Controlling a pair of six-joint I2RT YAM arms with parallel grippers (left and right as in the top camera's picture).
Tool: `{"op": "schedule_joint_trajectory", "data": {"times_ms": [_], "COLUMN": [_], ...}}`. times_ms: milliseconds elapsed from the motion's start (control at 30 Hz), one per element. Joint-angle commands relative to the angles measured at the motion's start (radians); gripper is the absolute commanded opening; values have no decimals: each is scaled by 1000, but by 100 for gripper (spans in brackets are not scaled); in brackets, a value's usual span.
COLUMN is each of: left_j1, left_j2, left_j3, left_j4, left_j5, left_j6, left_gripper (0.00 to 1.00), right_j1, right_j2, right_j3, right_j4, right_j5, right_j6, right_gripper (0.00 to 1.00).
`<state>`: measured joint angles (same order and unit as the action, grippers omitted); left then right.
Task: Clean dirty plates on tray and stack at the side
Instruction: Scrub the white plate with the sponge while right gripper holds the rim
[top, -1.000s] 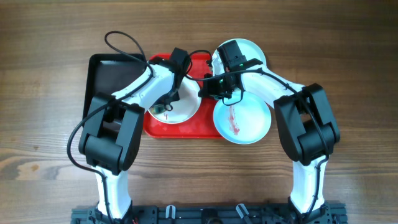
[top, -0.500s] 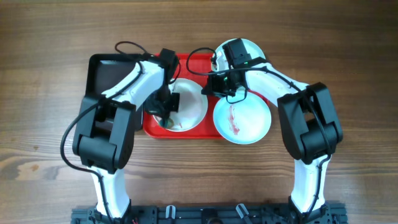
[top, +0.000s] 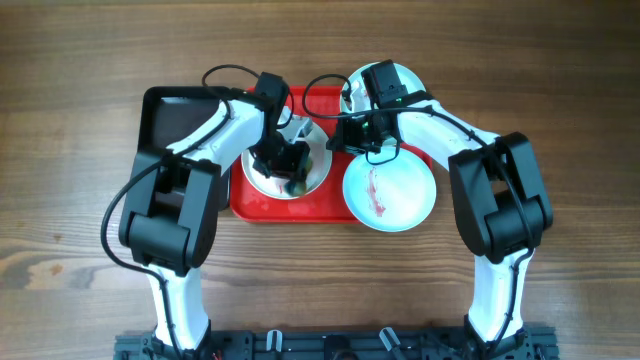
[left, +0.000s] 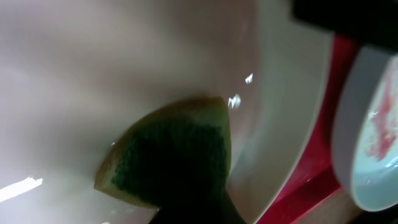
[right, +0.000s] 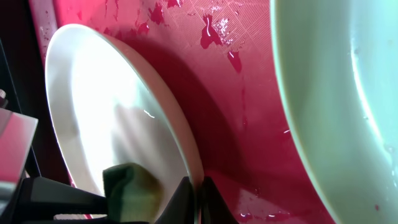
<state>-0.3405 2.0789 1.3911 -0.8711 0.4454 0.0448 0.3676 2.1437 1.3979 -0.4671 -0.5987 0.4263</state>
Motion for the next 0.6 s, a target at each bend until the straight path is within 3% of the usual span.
{"op": "schedule_joint_trajectory", "data": {"times_ms": [0, 67, 133, 400, 567], "left_j1": [-17, -17, -16, -16, -16], "left_j2": [32, 32, 32, 32, 32], "left_j3": [-16, -16, -16, -16, -16], "left_j4": [67, 96, 137, 182, 179], "left_j5": [52, 51, -1, -554, -644], "left_j6": [30, 24, -55, -523, -657], "left_gripper": [4, 4, 4, 4, 4], "right_j1": [3, 3, 3, 3, 3], "right_j2": [43, 43, 43, 43, 43], "right_j3": [1, 1, 1, 1, 1], "right_j4": [-1, -1, -2, -3, -3], "right_j5": [3, 2, 3, 3, 3], "right_j6": [32, 28, 27, 25, 24], "right_gripper": [4, 4, 4, 4, 4]}}
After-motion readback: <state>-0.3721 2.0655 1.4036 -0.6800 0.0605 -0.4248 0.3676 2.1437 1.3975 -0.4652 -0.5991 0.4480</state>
